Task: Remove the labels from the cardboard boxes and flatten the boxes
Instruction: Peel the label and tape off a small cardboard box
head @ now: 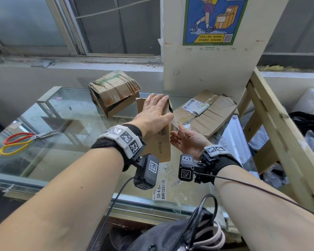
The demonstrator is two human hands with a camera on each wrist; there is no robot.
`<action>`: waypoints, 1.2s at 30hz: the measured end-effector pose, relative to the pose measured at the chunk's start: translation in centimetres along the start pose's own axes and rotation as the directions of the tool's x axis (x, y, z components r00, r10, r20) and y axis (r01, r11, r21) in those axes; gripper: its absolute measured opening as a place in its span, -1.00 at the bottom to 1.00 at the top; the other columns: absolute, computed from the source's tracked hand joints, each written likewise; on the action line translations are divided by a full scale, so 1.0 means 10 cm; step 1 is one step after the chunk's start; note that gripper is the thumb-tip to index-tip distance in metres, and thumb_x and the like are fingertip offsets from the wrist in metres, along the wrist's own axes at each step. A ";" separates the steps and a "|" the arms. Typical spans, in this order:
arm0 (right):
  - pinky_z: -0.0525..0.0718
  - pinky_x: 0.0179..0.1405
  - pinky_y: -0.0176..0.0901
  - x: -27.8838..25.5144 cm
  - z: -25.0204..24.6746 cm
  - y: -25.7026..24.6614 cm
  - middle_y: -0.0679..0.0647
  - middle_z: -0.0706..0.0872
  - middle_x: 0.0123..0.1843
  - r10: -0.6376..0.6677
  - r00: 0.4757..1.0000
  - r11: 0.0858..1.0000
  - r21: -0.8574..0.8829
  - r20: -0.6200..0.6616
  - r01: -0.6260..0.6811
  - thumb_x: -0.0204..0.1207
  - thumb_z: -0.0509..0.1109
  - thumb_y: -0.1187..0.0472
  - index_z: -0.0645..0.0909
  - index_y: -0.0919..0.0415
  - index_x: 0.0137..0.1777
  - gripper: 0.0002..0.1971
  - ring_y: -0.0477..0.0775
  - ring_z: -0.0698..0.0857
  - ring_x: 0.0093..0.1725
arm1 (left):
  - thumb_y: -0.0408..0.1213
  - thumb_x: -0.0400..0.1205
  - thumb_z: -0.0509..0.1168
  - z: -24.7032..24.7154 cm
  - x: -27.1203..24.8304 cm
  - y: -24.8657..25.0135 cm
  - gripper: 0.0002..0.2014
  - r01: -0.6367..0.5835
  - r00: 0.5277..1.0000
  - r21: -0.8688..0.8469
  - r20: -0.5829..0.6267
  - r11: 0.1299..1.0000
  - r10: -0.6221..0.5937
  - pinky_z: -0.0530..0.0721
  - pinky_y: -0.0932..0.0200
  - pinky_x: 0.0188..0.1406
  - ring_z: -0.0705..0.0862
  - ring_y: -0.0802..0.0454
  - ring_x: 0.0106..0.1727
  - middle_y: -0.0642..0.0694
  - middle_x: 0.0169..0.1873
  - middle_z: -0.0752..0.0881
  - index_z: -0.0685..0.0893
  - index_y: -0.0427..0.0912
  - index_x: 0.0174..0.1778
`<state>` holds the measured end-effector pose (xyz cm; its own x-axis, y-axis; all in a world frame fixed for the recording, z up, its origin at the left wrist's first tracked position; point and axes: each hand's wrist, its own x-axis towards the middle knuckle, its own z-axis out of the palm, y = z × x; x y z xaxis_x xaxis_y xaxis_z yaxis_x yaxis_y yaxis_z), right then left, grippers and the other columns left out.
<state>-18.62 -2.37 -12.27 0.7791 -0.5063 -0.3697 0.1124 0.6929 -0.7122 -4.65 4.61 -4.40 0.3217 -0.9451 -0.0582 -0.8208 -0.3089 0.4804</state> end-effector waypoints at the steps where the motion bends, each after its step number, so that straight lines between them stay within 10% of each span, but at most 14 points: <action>1: 0.55 0.00 -0.20 0.01 -0.01 0.00 0.01 0.77 -0.32 0.003 1.000 1.000 0.004 0.000 -0.003 0.72 0.09 0.05 0.57 0.14 -0.01 -0.73 0.00 0.62 -0.08 | -0.05 0.70 0.09 0.00 0.00 0.00 -0.37 -0.002 1.000 0.000 0.000 1.000 0.002 -0.04 -0.15 0.65 -0.28 0.15 0.67 0.13 0.69 -0.03 0.04 0.04 0.70; 36: 0.73 -0.11 -0.14 0.02 -0.18 0.06 0.16 0.79 -0.22 0.052 0.999 0.999 0.016 -0.015 -0.052 0.70 0.12 0.04 0.57 0.23 0.00 -0.71 0.09 0.74 -0.13 | -0.06 0.70 0.11 0.00 0.03 -0.01 -0.37 -0.003 1.000 -0.011 0.000 1.000 0.003 -0.04 -0.16 0.65 -0.27 0.17 0.67 0.15 0.69 -0.03 0.05 0.04 0.70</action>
<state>-19.52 -2.97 -13.81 0.7746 -0.4773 -0.4150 0.0819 0.7263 -0.6824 -4.51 4.36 -4.46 0.3194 -0.9459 -0.0565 -0.8165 -0.3049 0.4902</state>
